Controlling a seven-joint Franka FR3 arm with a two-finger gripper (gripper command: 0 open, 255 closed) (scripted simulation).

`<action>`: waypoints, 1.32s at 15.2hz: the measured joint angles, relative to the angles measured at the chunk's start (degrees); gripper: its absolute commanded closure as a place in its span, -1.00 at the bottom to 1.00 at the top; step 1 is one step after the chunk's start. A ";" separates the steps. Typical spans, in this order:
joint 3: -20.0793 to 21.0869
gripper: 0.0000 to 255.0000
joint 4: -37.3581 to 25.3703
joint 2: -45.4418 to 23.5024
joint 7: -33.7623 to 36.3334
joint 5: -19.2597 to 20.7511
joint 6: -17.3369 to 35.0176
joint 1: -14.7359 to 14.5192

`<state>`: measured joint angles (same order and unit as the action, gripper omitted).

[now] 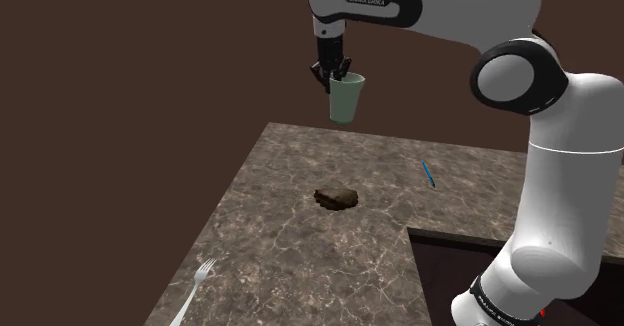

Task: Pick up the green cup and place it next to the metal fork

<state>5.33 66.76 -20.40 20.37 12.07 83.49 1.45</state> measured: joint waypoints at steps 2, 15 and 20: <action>0.82 1.00 4.23 3.05 2.45 -0.17 0.81 -1.37; 7.20 1.00 16.02 11.71 18.41 -1.60 1.24 -10.38; 10.03 1.00 16.83 12.48 24.92 -2.16 0.25 -14.10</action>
<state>15.36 83.58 -7.92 45.30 9.92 83.74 -12.65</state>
